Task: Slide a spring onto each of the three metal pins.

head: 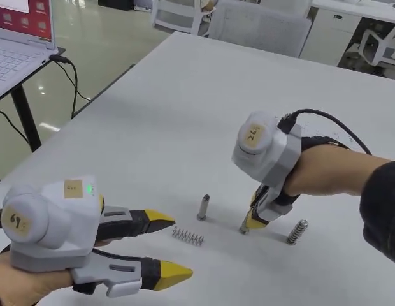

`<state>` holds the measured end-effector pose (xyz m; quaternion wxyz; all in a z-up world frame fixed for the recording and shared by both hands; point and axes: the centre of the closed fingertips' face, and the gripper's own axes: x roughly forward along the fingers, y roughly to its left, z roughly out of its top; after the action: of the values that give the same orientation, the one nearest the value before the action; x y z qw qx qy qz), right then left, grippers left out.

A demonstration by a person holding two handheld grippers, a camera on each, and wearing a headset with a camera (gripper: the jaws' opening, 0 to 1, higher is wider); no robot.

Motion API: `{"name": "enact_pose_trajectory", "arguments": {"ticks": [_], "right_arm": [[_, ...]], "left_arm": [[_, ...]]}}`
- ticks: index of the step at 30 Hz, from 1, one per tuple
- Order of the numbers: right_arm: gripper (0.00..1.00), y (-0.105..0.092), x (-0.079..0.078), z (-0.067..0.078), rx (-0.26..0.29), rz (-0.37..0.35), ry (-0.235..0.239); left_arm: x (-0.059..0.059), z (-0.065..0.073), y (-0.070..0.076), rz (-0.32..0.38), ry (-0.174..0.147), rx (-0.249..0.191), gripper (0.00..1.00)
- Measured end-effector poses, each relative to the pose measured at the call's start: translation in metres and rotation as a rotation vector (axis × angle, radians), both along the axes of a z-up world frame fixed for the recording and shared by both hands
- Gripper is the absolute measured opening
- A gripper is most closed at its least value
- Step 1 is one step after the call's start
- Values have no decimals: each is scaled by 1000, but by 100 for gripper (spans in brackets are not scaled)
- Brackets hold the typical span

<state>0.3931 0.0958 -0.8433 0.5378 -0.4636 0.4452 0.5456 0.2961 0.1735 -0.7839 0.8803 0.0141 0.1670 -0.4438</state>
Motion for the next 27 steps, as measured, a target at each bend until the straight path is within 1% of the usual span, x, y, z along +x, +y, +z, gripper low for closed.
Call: {"name": "enact_pose_trajectory", "arguments": {"ticks": [8, 16, 18, 23, 25, 27], "right_arm": [[8, -1, -1, -8, -5, 5, 3], [10, -1, -2, -9, 0, 10, 3], [13, -2, -1, -8, 5, 11, -2], [17, -3, 0, 0, 16, 9, -21], [17, -3, -1, 4, 19, 11, -30], [17, -2, 0, 11, 29, 18, -51]], "left_arm": [[1, 0, 1, 5, 0, 2, 42], [1, 0, 2, 10, -2, 4, 42], [1, 0, 2, 10, -3, 3, 42], [0, 0, 0, 7, -4, 6, 42], [0, 1, 0, 7, -5, 7, 42], [0, 1, 0, 8, -5, 6, 42]]}}
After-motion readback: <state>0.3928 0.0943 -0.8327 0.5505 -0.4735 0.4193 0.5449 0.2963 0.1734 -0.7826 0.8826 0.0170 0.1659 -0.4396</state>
